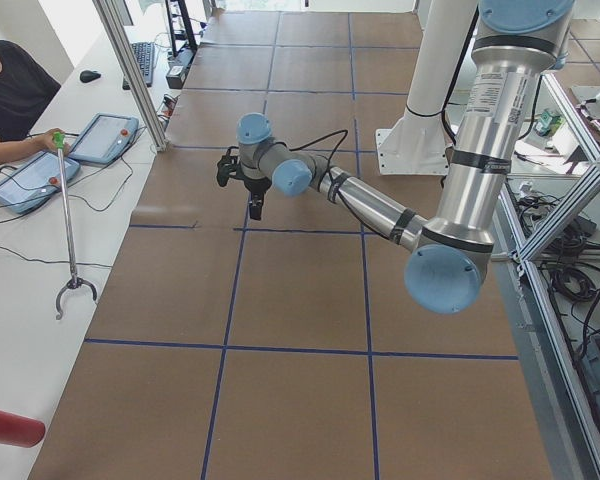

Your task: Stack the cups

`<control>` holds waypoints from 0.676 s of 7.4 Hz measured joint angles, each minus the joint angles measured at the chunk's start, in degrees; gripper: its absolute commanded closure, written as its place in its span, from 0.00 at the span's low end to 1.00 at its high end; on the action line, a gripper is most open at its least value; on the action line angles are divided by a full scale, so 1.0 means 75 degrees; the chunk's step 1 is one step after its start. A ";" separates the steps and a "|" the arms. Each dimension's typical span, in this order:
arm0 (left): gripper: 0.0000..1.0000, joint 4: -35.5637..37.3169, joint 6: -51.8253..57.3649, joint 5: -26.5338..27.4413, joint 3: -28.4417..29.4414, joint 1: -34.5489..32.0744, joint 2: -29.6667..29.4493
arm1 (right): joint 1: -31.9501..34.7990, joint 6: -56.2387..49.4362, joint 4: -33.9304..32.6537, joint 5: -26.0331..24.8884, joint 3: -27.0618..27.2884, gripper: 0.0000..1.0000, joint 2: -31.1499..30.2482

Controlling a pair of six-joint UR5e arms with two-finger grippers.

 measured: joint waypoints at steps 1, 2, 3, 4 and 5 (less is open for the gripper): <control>0.00 0.0001 0.1313 -0.0003 0.0348 -0.0624 0.0241 | 0.0000 0.0000 -0.0003 0.0000 0.0000 0.00 -0.0001; 0.00 0.0002 0.2454 -0.0009 0.0733 -0.1185 0.0414 | 0.0000 0.0000 -0.0006 0.0000 -0.0001 0.00 0.0000; 0.00 0.0006 0.3425 -0.0008 0.1140 -0.1713 0.0534 | 0.0000 0.0000 -0.0007 0.0000 -0.0002 0.00 0.0000; 0.00 0.0032 0.4087 0.0001 0.1514 -0.2154 0.0586 | 0.0000 0.0000 -0.0006 0.0000 -0.0002 0.00 0.0000; 0.00 0.0082 0.4453 0.0011 0.1838 -0.2505 0.0610 | 0.0000 0.0000 -0.0008 0.0000 0.0002 0.00 0.0000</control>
